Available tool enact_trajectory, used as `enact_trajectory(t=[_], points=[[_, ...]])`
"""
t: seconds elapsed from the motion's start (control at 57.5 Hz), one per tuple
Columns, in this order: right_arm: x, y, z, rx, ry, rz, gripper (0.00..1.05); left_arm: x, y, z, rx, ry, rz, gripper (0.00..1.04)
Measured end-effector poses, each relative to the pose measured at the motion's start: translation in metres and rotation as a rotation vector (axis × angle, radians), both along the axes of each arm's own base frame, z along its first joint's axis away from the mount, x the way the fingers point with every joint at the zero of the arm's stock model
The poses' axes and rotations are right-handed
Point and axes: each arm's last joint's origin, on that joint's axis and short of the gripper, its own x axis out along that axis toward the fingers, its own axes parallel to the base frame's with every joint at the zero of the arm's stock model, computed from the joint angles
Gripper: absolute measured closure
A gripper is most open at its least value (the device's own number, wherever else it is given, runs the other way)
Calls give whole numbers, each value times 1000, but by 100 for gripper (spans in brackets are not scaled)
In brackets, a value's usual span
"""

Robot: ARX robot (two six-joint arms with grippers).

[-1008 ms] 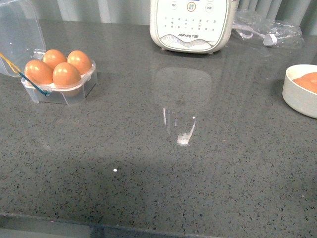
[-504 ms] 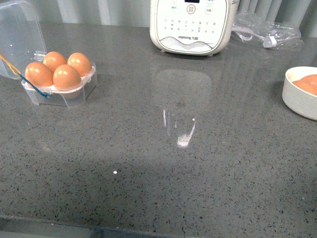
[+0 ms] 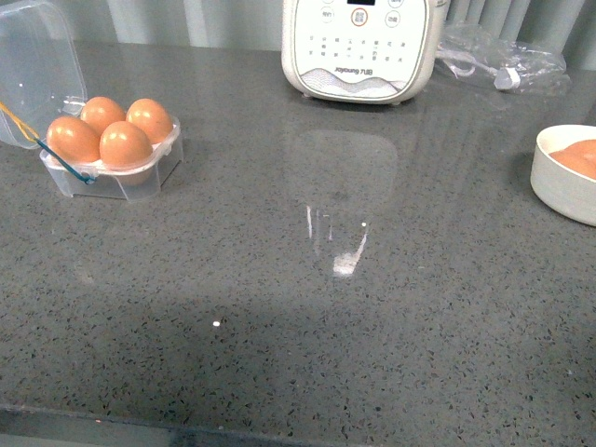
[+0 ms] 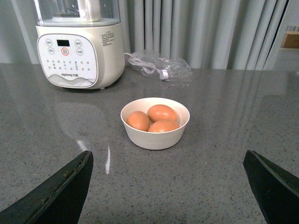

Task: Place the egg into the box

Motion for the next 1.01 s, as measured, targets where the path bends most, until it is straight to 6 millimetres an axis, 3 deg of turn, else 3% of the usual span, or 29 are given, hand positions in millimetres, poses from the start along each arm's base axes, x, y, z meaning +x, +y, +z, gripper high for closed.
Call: enact_trajectory(t=[0.365,0.504,0.539,0.608,0.765,1.008], points=[[0,0,0,0,0,0,7,0,0,0,2,11,-7,7],[0,0,0,0,0,0,7,2,-1,-5,-41,558,-142,7],[0,0,0,0,0,0,7,2,-1,-8,-52,600,-149,7],[0,0,0,0,0,0,7,3,-1,-6,-75,613,-168,7],[0,0,0,0,0,1,7,10,1,17,-115,532,-183,7],[0,0,0,0,0,0,7,48,10,41,-118,426,-164,7]])
